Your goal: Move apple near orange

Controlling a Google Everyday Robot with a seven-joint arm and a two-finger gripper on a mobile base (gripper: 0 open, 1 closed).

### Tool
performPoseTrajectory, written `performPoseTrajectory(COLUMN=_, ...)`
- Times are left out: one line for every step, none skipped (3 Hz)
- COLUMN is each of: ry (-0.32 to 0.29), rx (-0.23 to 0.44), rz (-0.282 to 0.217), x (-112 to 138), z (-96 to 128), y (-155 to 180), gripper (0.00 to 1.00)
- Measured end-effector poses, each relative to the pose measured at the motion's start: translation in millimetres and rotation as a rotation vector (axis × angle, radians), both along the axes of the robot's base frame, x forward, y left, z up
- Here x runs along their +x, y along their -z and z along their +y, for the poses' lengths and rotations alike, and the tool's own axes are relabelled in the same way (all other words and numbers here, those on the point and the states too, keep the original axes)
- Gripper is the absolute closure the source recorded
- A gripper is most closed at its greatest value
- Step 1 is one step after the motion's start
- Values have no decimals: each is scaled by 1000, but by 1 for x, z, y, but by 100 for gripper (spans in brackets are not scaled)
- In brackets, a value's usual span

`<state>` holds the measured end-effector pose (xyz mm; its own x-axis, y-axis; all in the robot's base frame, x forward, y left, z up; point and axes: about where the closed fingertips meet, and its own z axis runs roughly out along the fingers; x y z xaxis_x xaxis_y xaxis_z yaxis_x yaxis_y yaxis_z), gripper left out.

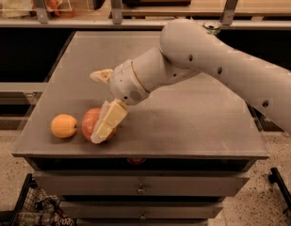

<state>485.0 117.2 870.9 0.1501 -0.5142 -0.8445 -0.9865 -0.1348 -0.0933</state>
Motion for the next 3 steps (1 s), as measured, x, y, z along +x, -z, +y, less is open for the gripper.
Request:
performPoseTrajectory(ry=-6, rx=-15, rz=-7, x=0, z=-3, y=-2, gripper=0)
performPoseTrajectory(ry=3, rx=-51, rz=-12, x=1, z=-12, y=-3, gripper=0)
performPoseTrajectory(ry=3, rx=-103, rz=-15, x=1, z=-26, y=-5, gripper=0)
